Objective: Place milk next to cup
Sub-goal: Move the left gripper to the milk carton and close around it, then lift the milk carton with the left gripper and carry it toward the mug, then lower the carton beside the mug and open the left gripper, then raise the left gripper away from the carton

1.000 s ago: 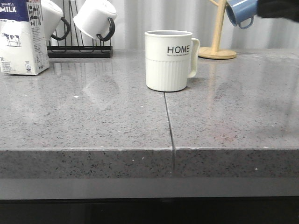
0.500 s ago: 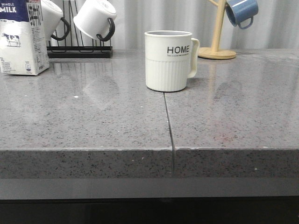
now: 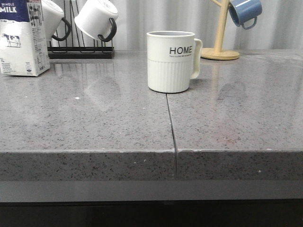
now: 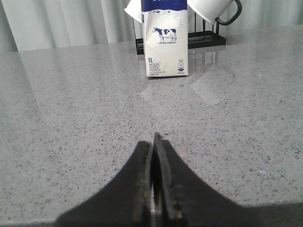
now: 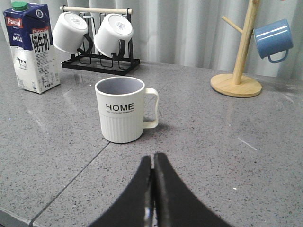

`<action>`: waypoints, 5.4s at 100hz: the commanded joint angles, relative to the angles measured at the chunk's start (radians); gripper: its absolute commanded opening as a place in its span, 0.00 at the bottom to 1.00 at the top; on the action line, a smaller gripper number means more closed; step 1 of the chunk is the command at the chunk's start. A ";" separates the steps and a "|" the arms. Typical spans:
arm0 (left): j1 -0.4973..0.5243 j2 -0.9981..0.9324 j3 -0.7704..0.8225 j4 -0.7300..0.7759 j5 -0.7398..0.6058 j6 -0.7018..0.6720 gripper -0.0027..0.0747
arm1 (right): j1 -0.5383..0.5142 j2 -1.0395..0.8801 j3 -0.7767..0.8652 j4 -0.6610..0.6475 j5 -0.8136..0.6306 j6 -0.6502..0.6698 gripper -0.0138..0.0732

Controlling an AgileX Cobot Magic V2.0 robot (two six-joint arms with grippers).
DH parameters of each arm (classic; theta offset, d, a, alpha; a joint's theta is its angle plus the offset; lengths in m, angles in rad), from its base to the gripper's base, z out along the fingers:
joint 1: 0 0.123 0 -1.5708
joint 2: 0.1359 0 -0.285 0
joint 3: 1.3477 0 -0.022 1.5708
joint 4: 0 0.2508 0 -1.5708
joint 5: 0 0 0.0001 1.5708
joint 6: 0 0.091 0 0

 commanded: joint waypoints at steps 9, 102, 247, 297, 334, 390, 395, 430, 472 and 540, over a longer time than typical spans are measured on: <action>0.006 -0.030 0.045 -0.010 -0.176 -0.007 0.01 | -0.001 0.006 -0.026 -0.007 -0.066 -0.007 0.08; 0.007 0.719 -0.584 -0.030 -0.053 -0.007 0.13 | -0.001 0.006 -0.026 -0.007 -0.065 -0.007 0.08; -0.080 1.620 -1.139 -0.114 -0.494 -0.007 0.84 | -0.001 0.006 -0.026 -0.007 -0.065 -0.007 0.08; -0.091 1.613 -1.142 -0.118 -0.475 -0.007 0.42 | -0.001 0.006 -0.026 -0.007 -0.065 -0.007 0.08; -0.236 1.462 -1.051 -0.121 -0.427 -0.007 0.42 | -0.001 0.006 -0.026 -0.007 -0.065 -0.007 0.08; -0.501 1.551 -1.072 -0.209 -0.598 -0.006 0.42 | -0.001 0.006 -0.026 -0.007 -0.065 -0.007 0.08; -0.515 1.560 -1.072 -0.209 -0.598 -0.006 0.42 | -0.001 0.006 -0.026 -0.007 -0.065 -0.007 0.08; -0.558 1.613 -1.072 -0.212 -0.604 -0.008 0.42 | -0.001 0.006 -0.026 -0.007 -0.065 -0.007 0.08; -0.561 1.615 -1.072 -0.212 -0.605 -0.008 0.89 | -0.001 0.006 -0.026 -0.007 -0.065 -0.007 0.08; -0.550 1.383 -0.934 -0.178 -0.504 0.036 0.52 | -0.001 0.006 -0.026 -0.007 -0.065 -0.007 0.08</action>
